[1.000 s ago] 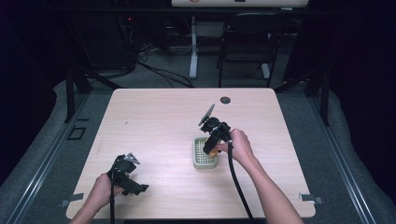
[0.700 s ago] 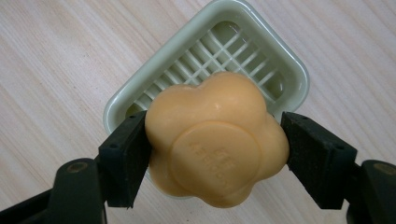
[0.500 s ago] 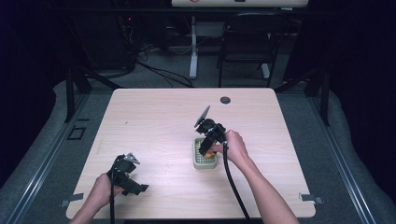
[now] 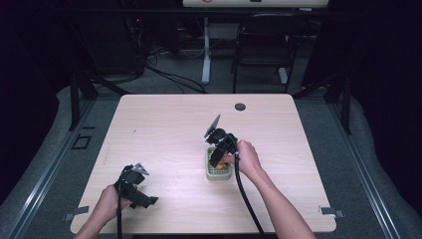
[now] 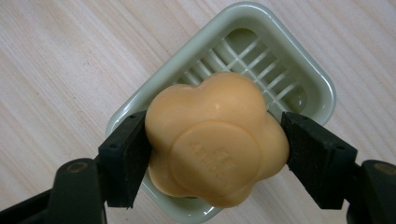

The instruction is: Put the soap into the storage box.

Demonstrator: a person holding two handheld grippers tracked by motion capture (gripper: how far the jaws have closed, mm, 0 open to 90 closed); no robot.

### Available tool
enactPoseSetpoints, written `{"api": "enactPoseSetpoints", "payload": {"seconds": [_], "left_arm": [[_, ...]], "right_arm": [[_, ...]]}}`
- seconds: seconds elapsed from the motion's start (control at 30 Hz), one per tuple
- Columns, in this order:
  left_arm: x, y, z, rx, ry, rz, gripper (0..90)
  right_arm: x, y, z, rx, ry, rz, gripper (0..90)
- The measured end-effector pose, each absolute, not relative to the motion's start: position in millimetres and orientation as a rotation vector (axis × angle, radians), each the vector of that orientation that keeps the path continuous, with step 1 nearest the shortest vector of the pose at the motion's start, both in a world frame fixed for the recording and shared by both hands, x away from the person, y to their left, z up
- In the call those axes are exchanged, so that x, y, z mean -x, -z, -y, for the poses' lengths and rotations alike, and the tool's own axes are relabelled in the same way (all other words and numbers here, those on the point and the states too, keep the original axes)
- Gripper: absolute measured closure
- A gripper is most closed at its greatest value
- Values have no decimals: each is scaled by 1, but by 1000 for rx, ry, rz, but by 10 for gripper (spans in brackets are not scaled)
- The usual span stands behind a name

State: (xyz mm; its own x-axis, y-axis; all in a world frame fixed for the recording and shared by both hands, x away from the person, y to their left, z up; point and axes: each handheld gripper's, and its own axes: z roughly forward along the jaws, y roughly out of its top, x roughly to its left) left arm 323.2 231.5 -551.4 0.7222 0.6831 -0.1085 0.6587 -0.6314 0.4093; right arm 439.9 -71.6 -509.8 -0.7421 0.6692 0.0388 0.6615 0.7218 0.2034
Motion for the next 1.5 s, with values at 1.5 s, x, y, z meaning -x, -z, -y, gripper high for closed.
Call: {"api": "enactPoseSetpoints", "payload": {"seconds": [1.5], "left_arm": [[-323,551,-230,-2505,-82,-1026,0]], "right_arm": [[-409,472,109,-1050,-536,-2847,41]]}}
